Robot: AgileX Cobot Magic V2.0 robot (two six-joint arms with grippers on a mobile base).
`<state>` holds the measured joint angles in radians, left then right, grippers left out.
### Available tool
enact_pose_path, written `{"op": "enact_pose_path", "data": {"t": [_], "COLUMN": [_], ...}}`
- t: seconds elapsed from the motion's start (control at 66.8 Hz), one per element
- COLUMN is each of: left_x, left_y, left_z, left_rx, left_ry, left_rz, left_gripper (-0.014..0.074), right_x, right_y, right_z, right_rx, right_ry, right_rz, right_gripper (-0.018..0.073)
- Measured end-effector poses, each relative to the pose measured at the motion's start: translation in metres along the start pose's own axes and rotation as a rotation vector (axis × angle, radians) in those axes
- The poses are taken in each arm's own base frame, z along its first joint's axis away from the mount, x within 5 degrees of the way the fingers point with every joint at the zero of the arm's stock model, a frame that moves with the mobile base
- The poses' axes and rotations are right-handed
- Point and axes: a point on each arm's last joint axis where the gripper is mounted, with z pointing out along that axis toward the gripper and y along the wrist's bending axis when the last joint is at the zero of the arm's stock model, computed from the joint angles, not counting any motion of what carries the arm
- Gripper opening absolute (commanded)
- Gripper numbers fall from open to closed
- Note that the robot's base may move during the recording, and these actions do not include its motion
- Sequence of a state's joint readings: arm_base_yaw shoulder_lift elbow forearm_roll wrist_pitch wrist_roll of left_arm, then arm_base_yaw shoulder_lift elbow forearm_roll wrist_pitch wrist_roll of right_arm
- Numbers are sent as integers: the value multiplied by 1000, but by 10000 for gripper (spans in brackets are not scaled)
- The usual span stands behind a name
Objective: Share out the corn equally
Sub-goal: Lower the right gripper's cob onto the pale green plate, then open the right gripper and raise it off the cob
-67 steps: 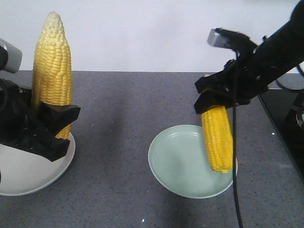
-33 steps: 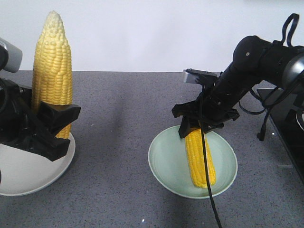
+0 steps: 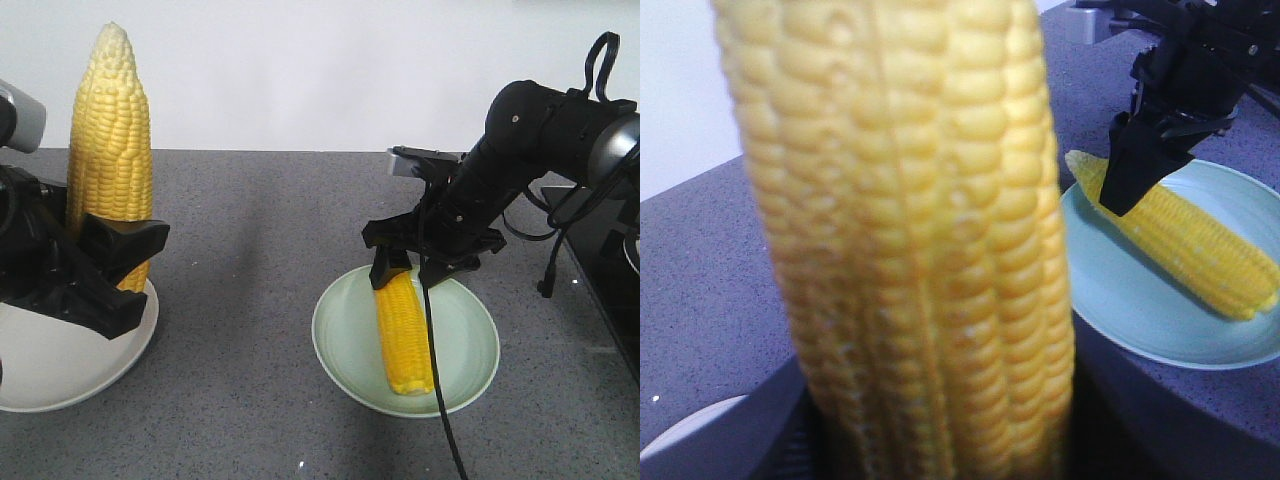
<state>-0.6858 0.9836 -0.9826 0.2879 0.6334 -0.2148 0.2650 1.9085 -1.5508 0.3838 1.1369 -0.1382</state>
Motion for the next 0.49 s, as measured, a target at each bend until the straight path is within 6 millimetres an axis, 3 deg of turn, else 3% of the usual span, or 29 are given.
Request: {"op": "enact_pose_path", "data": {"t": [0.135,0.255,0.494], "left_x": [0,1,-8], "left_y": [0,0,15], "left_z": [0,0,-4], "left_rx": [0,-4,-84], "left_ry": [1,18,132], "left_rz": [0,0,-34], "left_gripper": [253,253,253], "right_x": [2,7,38], "right_y": [0,9,62], "right_z": [-4,-24,-82], "right_rx": [17,32,125], "right_ry": [11,-32,-209], "right_rz": [-13,-47,-232], "right_gripper": [539,528,482]}}
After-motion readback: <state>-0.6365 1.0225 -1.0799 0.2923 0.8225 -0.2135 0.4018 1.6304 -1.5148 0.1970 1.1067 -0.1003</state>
